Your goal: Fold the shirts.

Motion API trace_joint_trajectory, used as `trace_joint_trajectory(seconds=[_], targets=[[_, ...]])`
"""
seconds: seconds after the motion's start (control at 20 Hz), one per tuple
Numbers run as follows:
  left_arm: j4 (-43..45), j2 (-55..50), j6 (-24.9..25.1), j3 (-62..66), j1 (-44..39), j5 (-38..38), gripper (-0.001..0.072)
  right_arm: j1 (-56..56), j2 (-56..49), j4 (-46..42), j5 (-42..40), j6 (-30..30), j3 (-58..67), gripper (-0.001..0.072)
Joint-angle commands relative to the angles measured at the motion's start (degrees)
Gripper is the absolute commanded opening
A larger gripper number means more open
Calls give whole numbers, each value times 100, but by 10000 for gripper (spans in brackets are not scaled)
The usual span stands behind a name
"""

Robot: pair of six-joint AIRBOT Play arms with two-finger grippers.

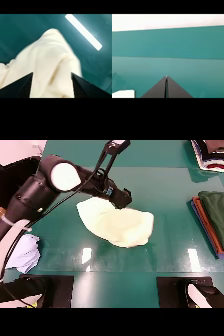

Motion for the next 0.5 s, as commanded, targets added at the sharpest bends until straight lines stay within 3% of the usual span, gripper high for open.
trace_joint_trajectory(seconds=[0.0,0.25,0.45], targets=[[76,-304,37,4,638,-59,572,-11,-35,0,214,2,-9,24],[90,-651,39,-286,2682,-739,572,-13,-46,-4,295,2,-11,23],[-42,-1191,439,-892,3375,-566,571,-13,-46,-7,363,2,-11,23]])
